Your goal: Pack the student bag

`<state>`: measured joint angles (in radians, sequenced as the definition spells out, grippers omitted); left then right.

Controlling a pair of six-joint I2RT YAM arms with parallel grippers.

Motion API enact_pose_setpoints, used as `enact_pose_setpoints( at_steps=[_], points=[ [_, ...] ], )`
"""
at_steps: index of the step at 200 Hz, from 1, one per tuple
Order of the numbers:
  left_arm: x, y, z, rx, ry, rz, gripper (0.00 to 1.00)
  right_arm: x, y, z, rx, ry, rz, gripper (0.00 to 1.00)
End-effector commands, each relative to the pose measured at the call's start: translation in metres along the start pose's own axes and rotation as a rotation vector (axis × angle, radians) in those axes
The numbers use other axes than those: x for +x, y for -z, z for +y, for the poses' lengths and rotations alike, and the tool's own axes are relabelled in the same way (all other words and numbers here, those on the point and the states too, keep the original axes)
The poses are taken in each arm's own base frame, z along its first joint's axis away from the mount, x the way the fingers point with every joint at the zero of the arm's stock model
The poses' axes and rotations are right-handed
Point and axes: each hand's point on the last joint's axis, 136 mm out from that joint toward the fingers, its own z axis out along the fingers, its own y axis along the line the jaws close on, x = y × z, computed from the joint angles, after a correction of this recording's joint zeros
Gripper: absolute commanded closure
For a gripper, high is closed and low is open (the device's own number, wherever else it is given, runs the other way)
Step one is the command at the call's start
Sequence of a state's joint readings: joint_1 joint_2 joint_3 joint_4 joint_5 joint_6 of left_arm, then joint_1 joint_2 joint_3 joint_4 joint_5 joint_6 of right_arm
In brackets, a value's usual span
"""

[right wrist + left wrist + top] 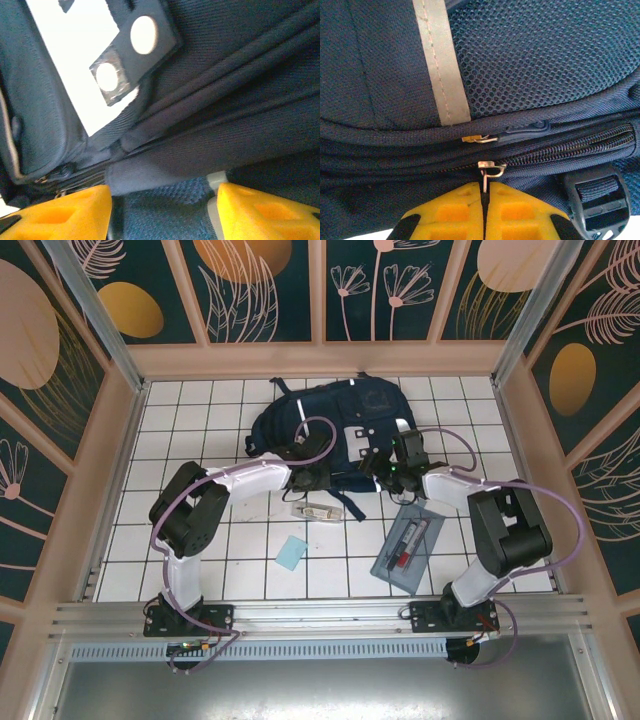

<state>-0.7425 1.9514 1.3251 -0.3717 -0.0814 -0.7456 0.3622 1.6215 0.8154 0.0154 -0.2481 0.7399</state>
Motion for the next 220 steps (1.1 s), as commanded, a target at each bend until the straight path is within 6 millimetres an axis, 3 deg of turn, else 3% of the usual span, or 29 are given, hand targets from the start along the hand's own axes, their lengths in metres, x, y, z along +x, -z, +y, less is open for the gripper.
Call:
enact_pose_setpoints(
  at_steps=[1, 44, 85, 111, 127, 145, 173, 197, 220],
  points=[
    [-0.015, 0.01, 0.008, -0.085, -0.088, -0.041, 1.0, -0.016, -0.009, -0.032, 0.133, -0.037, -0.079, 0.41],
    [-0.018, 0.024, 0.042, -0.242, -0.222, -0.027, 1.0, -0.038, -0.01, -0.069, 0.238, -0.117, -0.146, 0.42],
    [-0.022, 0.023, 0.082, -0.253, -0.166, -0.002, 1.0, -0.066, -0.009, -0.074, 0.237, -0.129, -0.18, 0.43],
    [-0.035, 0.029, 0.088, -0.242, -0.148, -0.031, 1.0, -0.087, -0.009, -0.076, 0.258, -0.114, -0.206, 0.44],
    [-0.041, 0.034, 0.079, -0.193, -0.142, -0.046, 1.0, -0.1, -0.013, -0.074, 0.247, -0.11, -0.208, 0.44],
    [-0.042, 0.04, 0.053, -0.064, -0.129, -0.033, 1.0, -0.114, -0.018, -0.065, 0.226, -0.088, -0.199, 0.44],
    [-0.045, 0.061, 0.009, 0.176, -0.064, -0.035, 1.0, -0.129, -0.008, -0.029, 0.139, -0.054, -0.186, 0.42],
    [-0.055, 0.082, -0.027, 0.367, 0.003, -0.062, 1.0, -0.124, 0.02, 0.011, -0.017, -0.068, -0.166, 0.4],
    [-0.07, 0.1, -0.057, 0.5, 0.041, -0.105, 1.0, -0.101, 0.046, 0.045, -0.151, -0.069, -0.118, 0.38]
  ],
)
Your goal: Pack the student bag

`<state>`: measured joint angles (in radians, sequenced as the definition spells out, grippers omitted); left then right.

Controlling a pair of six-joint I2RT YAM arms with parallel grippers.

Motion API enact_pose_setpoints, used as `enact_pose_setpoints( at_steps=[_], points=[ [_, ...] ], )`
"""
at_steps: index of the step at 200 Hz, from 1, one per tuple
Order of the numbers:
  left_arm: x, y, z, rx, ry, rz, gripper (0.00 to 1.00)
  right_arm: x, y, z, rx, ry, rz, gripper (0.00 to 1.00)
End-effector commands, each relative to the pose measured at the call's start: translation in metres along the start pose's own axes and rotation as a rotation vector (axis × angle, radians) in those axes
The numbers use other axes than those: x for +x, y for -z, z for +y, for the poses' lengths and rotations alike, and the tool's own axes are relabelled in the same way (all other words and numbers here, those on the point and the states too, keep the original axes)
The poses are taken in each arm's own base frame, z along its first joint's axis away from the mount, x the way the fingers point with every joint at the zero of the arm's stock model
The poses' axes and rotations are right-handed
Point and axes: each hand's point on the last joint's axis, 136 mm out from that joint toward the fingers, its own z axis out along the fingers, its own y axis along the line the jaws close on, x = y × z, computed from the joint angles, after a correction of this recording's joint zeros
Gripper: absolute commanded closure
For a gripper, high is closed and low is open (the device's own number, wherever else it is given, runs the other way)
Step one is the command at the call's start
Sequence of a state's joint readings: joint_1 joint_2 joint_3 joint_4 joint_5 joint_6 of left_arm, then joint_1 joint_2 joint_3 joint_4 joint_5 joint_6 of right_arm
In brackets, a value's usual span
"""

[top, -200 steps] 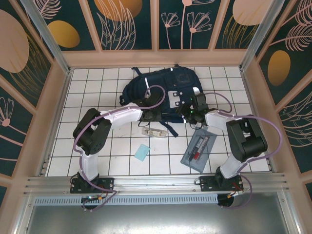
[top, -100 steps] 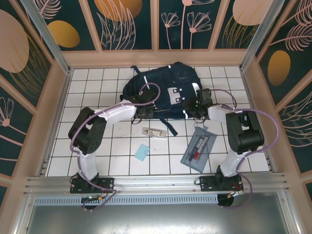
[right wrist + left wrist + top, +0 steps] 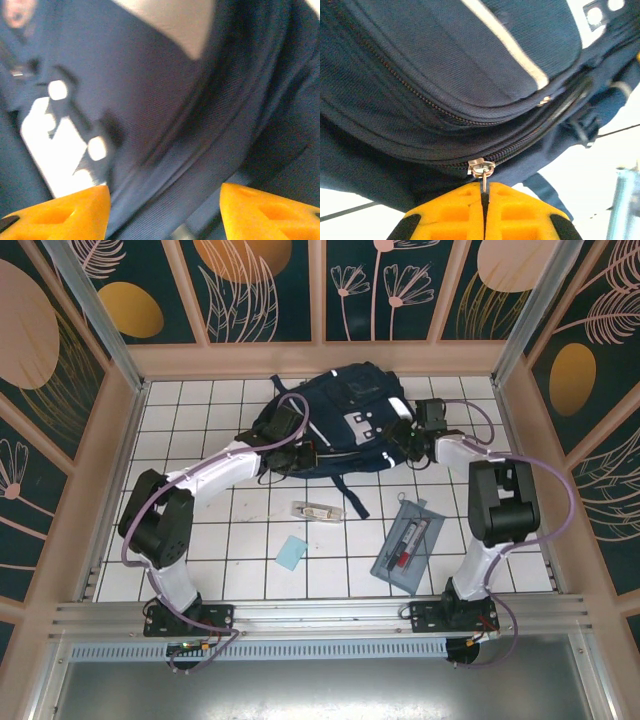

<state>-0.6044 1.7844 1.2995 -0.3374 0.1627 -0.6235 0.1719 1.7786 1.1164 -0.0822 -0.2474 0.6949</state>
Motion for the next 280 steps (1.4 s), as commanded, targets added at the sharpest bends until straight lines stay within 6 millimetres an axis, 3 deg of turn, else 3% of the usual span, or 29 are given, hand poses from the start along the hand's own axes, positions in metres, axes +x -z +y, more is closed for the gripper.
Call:
enact_pose_setpoints(
  at_steps=[1, 34, 77, 105, 147, 162, 178, 199, 230, 280],
  points=[
    [-0.027, 0.026, -0.062, 0.261, 0.048, -0.081, 1.0, 0.014, 0.045, 0.051, -0.183, 0.001, 0.037, 0.38],
    [-0.041, 0.029, -0.1, 0.342, 0.027, -0.113, 1.0, 0.056, 0.069, 0.078, -0.316, -0.036, 0.123, 0.36],
    [-0.046, 0.026, -0.136, 0.429, 0.019, -0.121, 1.0, 0.094, 0.069, 0.095, -0.427, -0.124, 0.214, 0.34],
    [-0.042, 0.028, -0.152, 0.469, 0.009, -0.116, 1.0, 0.092, 0.059, 0.092, -0.424, -0.161, 0.2, 0.34],
    [-0.02, 0.028, -0.15, 0.503, 0.039, -0.075, 1.0, 0.067, 0.045, 0.083, -0.427, -0.255, 0.108, 0.38],
    [-0.013, 0.031, -0.15, 0.524, 0.046, -0.066, 1.0, 0.066, 0.033, 0.083, -0.419, -0.26, 0.116, 0.46],
    [-0.009, 0.035, -0.15, 0.531, 0.041, -0.058, 1.0, 0.068, 0.021, 0.082, -0.421, -0.272, 0.129, 0.7],
    [-0.008, 0.036, -0.142, 0.488, 0.019, -0.069, 1.0, 0.072, 0.016, 0.083, -0.439, -0.274, 0.145, 1.0],
    [-0.018, 0.026, -0.11, 0.355, 0.003, -0.116, 1.0, 0.076, 0.025, 0.083, -0.435, -0.228, 0.14, 1.0],
    [-0.072, 0.005, -0.011, 0.068, 0.027, -0.233, 1.0, 0.084, 0.049, 0.081, -0.418, -0.14, 0.144, 1.0]
  ],
)
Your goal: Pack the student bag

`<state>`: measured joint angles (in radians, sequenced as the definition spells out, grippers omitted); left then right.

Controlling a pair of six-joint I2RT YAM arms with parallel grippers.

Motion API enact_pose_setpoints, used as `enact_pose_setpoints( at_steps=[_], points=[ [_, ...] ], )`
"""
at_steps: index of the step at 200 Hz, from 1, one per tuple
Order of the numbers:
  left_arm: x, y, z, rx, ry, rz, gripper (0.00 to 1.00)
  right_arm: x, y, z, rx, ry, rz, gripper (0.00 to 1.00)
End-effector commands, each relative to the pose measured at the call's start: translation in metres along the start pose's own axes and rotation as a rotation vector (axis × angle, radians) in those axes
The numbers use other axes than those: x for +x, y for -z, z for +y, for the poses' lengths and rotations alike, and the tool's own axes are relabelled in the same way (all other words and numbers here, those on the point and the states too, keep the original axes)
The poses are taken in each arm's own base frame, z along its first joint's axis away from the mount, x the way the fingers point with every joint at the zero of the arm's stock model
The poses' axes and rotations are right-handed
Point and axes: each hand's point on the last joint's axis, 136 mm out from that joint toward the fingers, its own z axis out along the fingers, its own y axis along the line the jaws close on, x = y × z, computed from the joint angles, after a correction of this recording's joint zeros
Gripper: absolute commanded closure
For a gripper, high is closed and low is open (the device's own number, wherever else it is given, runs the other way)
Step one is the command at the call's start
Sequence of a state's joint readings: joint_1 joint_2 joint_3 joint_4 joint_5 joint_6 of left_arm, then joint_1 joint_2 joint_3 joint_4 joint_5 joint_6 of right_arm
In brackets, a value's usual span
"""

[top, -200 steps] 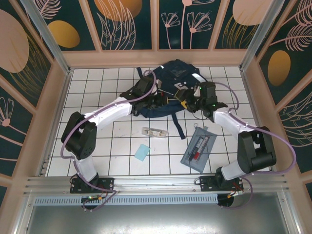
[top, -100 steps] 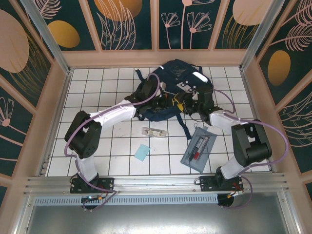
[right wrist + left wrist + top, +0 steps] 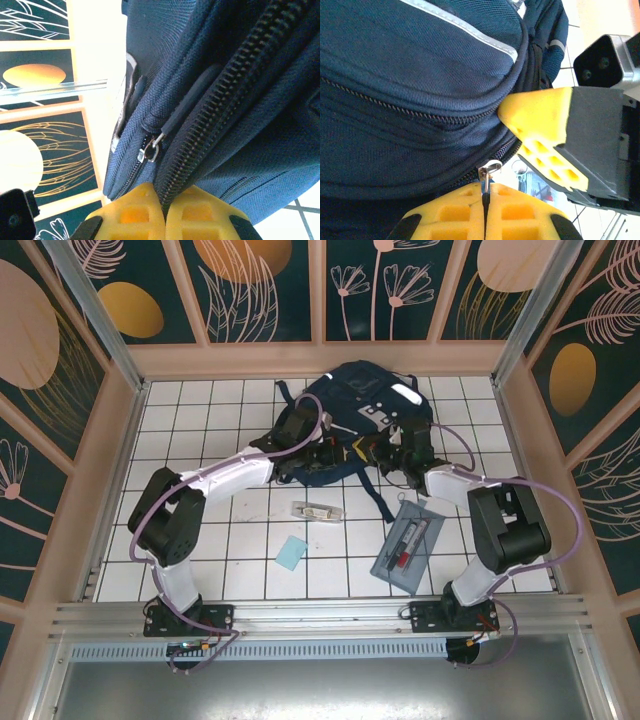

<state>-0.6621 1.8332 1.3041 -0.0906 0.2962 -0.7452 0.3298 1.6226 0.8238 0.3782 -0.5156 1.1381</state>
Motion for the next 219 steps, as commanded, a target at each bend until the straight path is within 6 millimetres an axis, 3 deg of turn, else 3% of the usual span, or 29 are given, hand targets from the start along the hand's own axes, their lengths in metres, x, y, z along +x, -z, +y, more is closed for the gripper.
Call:
enact_pose_setpoints(
  at_steps=[1, 40, 65, 106, 134, 159, 173, 193, 219],
  points=[
    [-0.069, 0.029, 0.049, -0.184, -0.037, -0.2, 1.0, -0.001, 0.017, 0.004, 0.018, 0.088, -0.028, 1.0],
    [-0.103, 0.032, 0.11, -0.353, -0.016, -0.245, 1.0, 0.005, 0.026, 0.003, 0.035, 0.12, -0.015, 1.0],
    [-0.103, 0.043, 0.121, -0.361, -0.009, -0.235, 1.0, -0.006, 0.034, -0.004, 0.06, 0.126, -0.053, 1.0],
    [-0.076, 0.046, 0.102, -0.224, 0.03, -0.172, 1.0, -0.017, 0.032, -0.001, 0.054, 0.13, -0.064, 1.0],
    [-0.061, 0.046, 0.054, 0.004, 0.006, -0.123, 1.0, -0.015, 0.026, 0.002, 0.049, 0.132, -0.046, 1.0],
    [-0.048, 0.047, 0.005, 0.143, -0.14, -0.081, 0.65, -0.012, 0.021, 0.005, 0.052, 0.143, -0.027, 1.0],
    [-0.037, 0.044, -0.012, 0.193, -0.218, -0.045, 0.53, -0.012, 0.019, 0.004, 0.057, 0.147, -0.02, 1.0],
    [-0.021, 0.031, -0.021, 0.231, -0.272, 0.032, 0.47, -0.011, 0.017, 0.004, 0.056, 0.149, -0.008, 1.0],
    [-0.005, 0.01, -0.019, 0.237, -0.28, 0.107, 0.42, -0.01, 0.016, 0.006, 0.057, 0.153, 0.002, 1.0]
  ],
)
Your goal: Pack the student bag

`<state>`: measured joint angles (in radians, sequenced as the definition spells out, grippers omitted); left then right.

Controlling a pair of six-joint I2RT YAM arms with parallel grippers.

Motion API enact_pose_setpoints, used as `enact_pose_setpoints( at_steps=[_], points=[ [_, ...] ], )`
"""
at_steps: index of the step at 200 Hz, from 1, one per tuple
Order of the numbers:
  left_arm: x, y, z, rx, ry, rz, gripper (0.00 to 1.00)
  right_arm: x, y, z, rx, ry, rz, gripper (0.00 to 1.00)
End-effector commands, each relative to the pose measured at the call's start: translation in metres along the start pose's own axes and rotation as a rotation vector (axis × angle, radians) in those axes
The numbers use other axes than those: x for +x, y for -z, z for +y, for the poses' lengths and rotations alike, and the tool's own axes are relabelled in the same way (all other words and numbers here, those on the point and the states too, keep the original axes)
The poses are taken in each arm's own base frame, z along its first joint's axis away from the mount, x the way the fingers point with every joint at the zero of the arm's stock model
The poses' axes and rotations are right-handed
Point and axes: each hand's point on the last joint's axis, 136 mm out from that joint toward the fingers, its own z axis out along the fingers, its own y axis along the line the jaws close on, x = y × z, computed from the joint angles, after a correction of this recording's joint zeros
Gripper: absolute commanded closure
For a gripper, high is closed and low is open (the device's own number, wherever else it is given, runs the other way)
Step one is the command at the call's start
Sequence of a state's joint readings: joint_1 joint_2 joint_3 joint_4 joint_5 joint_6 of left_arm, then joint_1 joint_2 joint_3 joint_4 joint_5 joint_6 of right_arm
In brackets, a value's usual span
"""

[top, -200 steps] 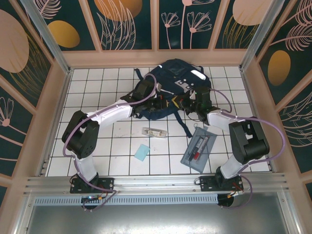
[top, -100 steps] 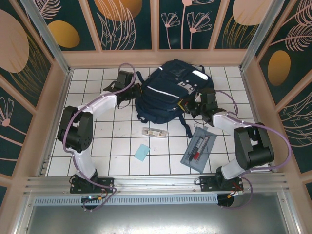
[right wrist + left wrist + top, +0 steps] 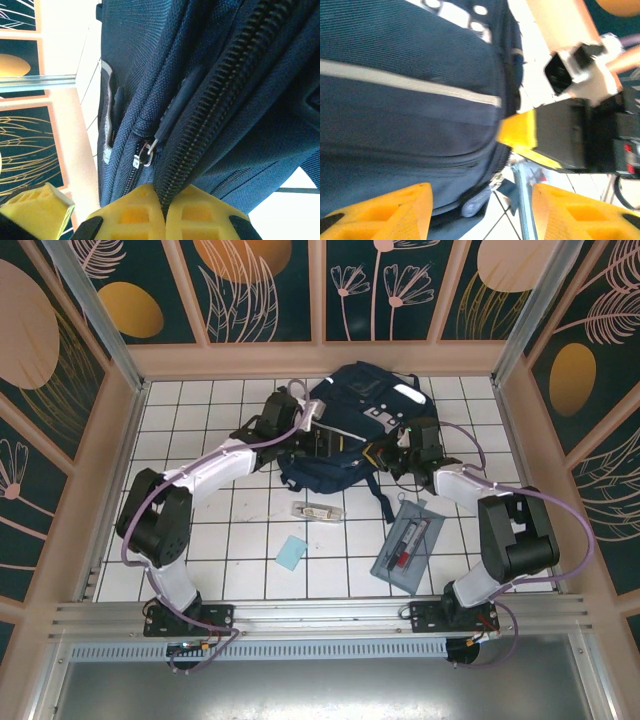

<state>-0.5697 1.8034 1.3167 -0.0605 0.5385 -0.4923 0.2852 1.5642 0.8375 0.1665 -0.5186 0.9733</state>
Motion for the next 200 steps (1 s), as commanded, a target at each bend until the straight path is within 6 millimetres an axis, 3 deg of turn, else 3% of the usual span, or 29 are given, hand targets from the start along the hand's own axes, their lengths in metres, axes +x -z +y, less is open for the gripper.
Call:
enact_pose_setpoints(
  at_steps=[1, 80, 132, 175, 200],
  points=[
    [0.014, -0.017, -0.002, 0.056, -0.043, 0.08, 0.42, -0.009, -0.001, 0.026, -0.055, 0.079, -0.017, 1.0],
    [0.058, -0.049, 0.001, 0.086, -0.01, 0.206, 0.43, -0.012, -0.005, 0.03, -0.06, 0.087, -0.012, 1.0],
    [0.078, -0.049, -0.001, 0.084, 0.011, 0.258, 0.5, -0.017, -0.009, 0.028, -0.044, 0.094, -0.014, 1.0],
    [0.095, -0.046, 0.028, -0.084, 0.01, 0.3, 0.52, -0.019, -0.012, 0.028, -0.046, 0.093, -0.004, 1.0],
    [0.087, -0.046, 0.057, -0.255, 0.02, 0.268, 0.49, -0.02, -0.012, 0.032, -0.053, 0.093, -0.007, 1.0]
  ],
)
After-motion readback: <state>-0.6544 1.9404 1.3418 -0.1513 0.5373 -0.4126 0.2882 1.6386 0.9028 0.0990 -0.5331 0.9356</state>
